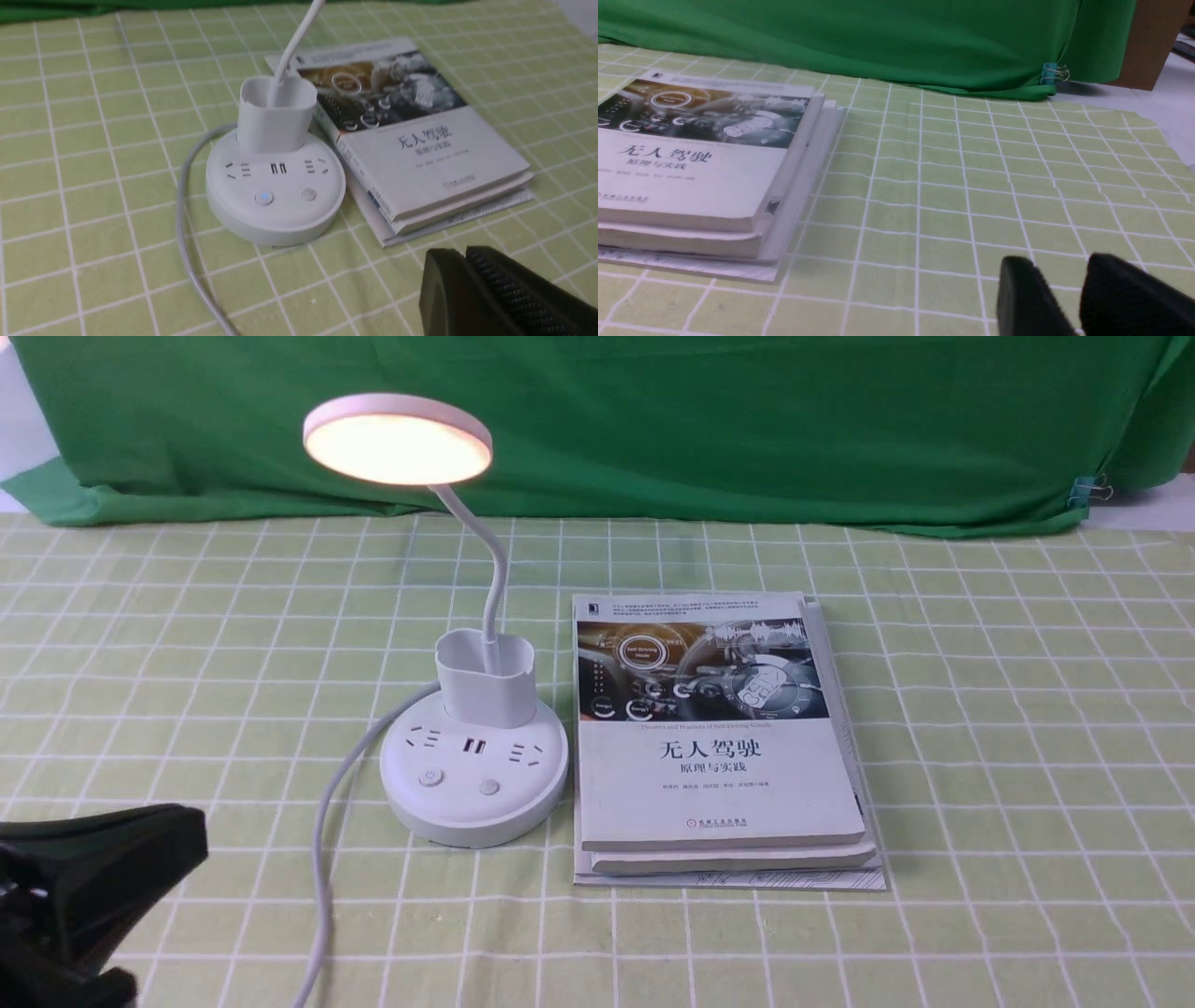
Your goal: Turn on the table lamp on the green coffee tablecloth with your hand.
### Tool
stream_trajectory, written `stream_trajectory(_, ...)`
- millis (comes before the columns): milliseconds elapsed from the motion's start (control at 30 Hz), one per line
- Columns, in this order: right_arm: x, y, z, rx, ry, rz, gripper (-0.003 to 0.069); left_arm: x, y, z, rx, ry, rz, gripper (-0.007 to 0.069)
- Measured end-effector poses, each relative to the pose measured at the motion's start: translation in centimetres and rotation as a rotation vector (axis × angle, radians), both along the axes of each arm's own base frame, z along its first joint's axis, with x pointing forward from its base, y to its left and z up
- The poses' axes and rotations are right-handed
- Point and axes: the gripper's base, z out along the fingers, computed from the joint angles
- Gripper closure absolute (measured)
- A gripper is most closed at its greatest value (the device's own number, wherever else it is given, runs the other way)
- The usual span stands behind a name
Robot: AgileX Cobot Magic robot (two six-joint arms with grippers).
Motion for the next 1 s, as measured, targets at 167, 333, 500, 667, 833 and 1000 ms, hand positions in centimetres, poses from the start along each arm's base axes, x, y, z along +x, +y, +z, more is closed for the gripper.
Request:
stream_trajectory(167, 0.0, 0.0, 0.0, 0.0, 0.0, 0.0, 0.0417, -1.18, 0.58, 0.46, -0.031, -0.063, 0.0, 0.0606)
stream_trajectory(333, 0.0, 0.0, 0.0, 0.0, 0.0, 0.0, 0.0417, -1.22, 0.61, 0.48, -0.032, -0.065, 0.0, 0.0606)
stream_trajectory(500, 0.0, 0.0, 0.0, 0.0, 0.0, 0.0, 0.0417, -1.22, 0.61, 0.48, -0.032, -0.065, 0.0, 0.0606)
stream_trajectory(667, 0.0, 0.0, 0.0, 0.0, 0.0, 0.0, 0.0417, -1.22, 0.61, 0.48, -0.032, -0.066, 0.0, 0.0606)
stream_trajectory(833, 0.0, 0.0, 0.0, 0.0, 0.0, 0.0, 0.0417, -1.22, 0.6, 0.46, -0.032, -0.065, 0.0, 0.0606)
stream_trajectory(1000, 0.0, 0.0, 0.0, 0.0, 0.0, 0.0, 0.0417, -1.21, 0.63, 0.45, -0.03, -0.065, 0.003, 0.0606)
